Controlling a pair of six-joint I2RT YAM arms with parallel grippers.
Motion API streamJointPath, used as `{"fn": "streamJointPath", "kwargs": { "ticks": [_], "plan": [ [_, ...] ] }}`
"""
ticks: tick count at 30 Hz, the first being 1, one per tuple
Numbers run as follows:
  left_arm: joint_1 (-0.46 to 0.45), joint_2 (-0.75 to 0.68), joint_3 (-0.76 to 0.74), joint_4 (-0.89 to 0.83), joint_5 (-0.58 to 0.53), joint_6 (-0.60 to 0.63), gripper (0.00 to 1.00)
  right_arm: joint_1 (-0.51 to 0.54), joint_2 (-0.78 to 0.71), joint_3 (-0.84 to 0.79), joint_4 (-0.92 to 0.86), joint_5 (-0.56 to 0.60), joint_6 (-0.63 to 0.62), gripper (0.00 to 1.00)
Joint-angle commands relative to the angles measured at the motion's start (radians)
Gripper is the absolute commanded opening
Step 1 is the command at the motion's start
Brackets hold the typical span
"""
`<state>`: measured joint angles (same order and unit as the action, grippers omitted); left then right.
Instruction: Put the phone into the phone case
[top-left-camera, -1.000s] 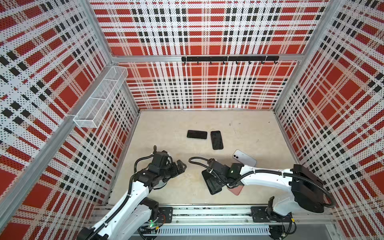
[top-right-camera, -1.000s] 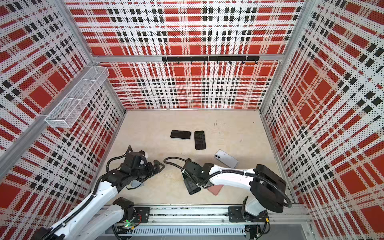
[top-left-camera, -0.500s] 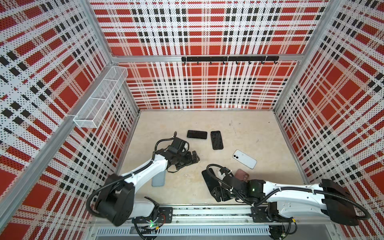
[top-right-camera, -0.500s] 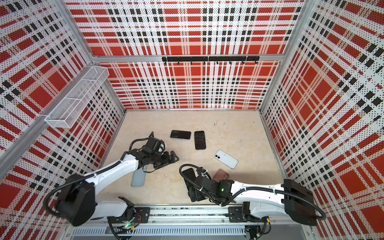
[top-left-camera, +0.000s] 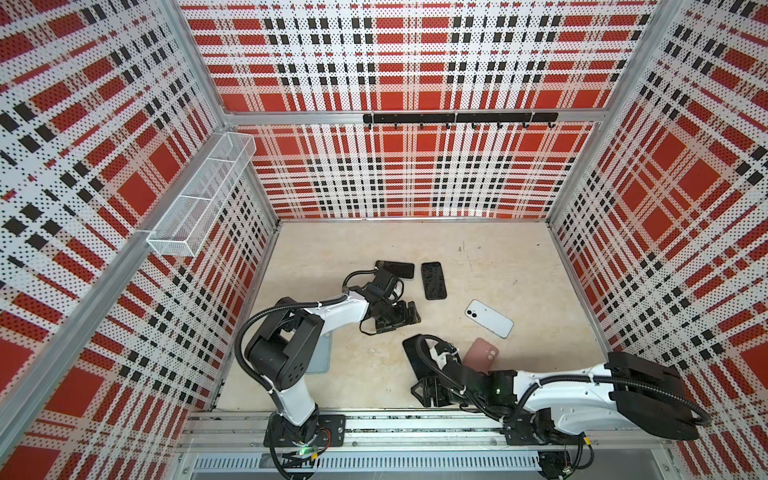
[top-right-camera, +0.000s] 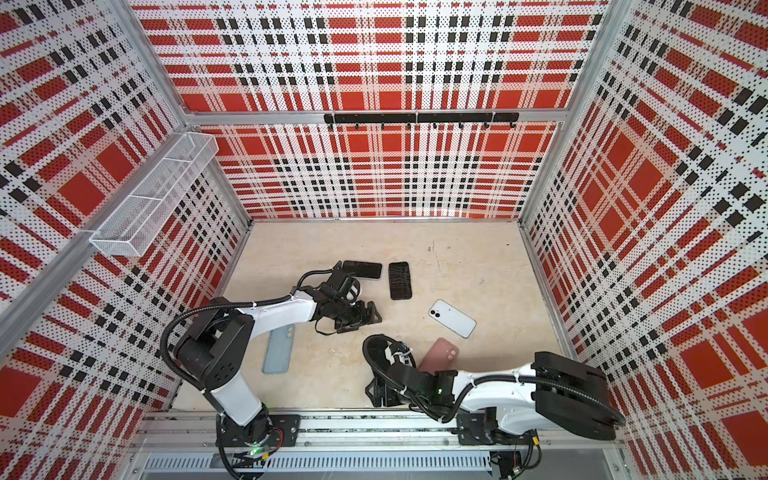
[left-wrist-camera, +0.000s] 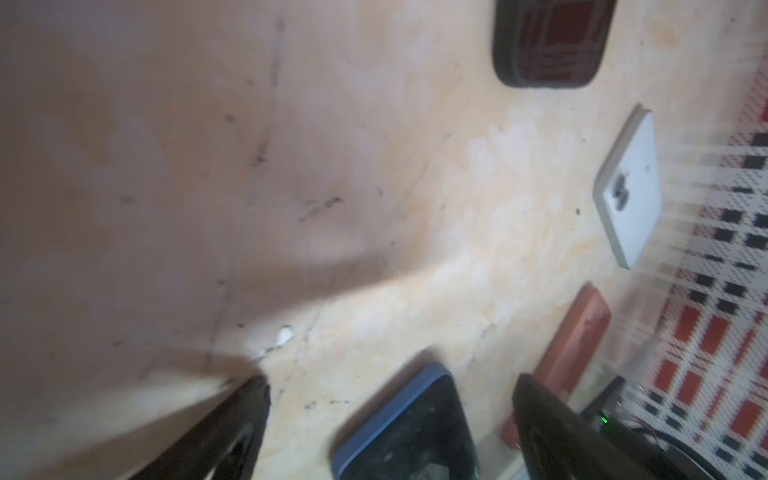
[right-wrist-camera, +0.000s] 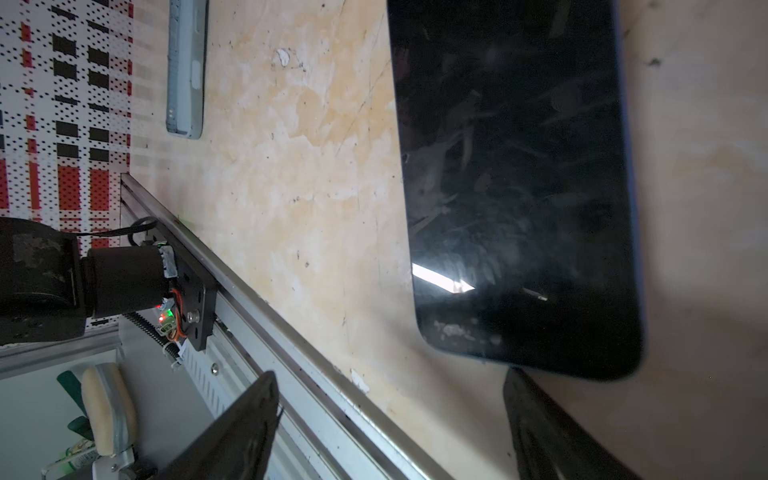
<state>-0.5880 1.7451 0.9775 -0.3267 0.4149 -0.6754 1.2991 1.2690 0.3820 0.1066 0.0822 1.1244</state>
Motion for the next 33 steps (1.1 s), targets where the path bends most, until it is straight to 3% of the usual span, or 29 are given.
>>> {"fn": "streamJointPath", "kwargs": {
  "ticks": [1,10,18,29,33],
  "plan": [
    [-0.022,0.049,-0.008,0.035,0.033,0.003,0.92,-0.034,-0.019,-0.042,0.044,0.059,0.021,0.86],
    [-0.031,0.044,-0.099,0.103,0.098,-0.018,0.9,-0.136,-0.035,-0.051,0.048,0.025,-0.047,0.86],
    [-0.005,-0.102,-0.224,0.053,0.099,-0.003,0.89,-0.187,0.017,-0.037,0.078,0.001,-0.074,0.86],
    [0.027,-0.269,-0.273,-0.023,0.086,-0.004,0.9,-0.215,0.161,0.036,0.139,-0.067,-0.126,0.86],
    [0.048,-0.318,-0.298,-0.028,0.061,-0.006,0.91,-0.218,0.113,0.037,0.096,-0.037,-0.124,0.86]
  ]
}}
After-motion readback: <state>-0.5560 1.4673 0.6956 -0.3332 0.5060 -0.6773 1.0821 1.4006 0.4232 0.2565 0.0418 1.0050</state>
